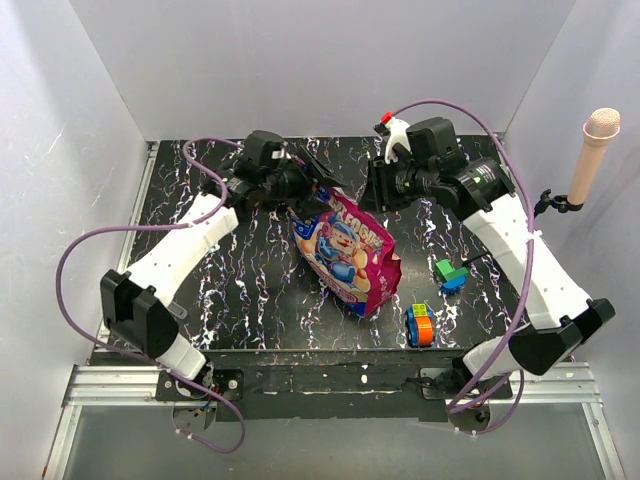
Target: Serve the pet food
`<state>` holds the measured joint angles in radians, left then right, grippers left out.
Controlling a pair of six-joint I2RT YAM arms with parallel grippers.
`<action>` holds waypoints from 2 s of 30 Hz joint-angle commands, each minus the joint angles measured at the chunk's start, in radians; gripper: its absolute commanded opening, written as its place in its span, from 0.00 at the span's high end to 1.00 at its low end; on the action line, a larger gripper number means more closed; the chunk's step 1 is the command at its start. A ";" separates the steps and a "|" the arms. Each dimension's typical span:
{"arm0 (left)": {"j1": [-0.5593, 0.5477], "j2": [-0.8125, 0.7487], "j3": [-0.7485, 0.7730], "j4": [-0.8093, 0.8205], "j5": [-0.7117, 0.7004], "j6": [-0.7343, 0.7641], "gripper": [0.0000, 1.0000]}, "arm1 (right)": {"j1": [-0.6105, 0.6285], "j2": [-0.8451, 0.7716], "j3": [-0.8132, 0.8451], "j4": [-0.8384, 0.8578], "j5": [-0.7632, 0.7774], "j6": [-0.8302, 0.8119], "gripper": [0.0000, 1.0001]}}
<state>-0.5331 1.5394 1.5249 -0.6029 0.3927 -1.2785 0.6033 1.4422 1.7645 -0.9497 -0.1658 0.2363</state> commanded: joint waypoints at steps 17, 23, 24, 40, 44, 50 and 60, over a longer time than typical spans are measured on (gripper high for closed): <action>-0.054 -0.027 0.041 -0.041 -0.074 0.068 0.87 | -0.089 -0.051 0.003 0.023 -0.199 0.098 0.70; -0.054 -0.015 0.070 -0.040 -0.055 0.054 0.85 | -0.051 -0.051 0.010 0.054 -0.169 0.029 0.67; -0.054 -0.010 0.076 -0.040 -0.051 0.053 0.85 | -0.037 -0.051 0.010 0.057 -0.161 0.024 0.67; -0.054 -0.004 0.083 -0.043 -0.043 0.041 0.85 | 0.033 0.006 0.046 0.046 0.000 -0.078 0.78; -0.054 -0.004 0.080 -0.043 -0.041 0.041 0.85 | 0.046 -0.009 0.033 0.058 -0.024 -0.089 0.75; -0.054 -0.001 0.081 -0.043 -0.040 0.038 0.85 | 0.073 -0.016 0.056 0.055 -0.043 -0.089 0.70; -0.054 0.004 0.081 -0.041 -0.035 0.034 0.85 | 0.075 -0.003 0.030 0.062 -0.026 -0.100 0.75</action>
<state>-0.5846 1.5822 1.5661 -0.6498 0.3439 -1.2423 0.6754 1.4567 1.7779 -0.9165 -0.1925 0.1558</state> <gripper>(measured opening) 0.152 0.263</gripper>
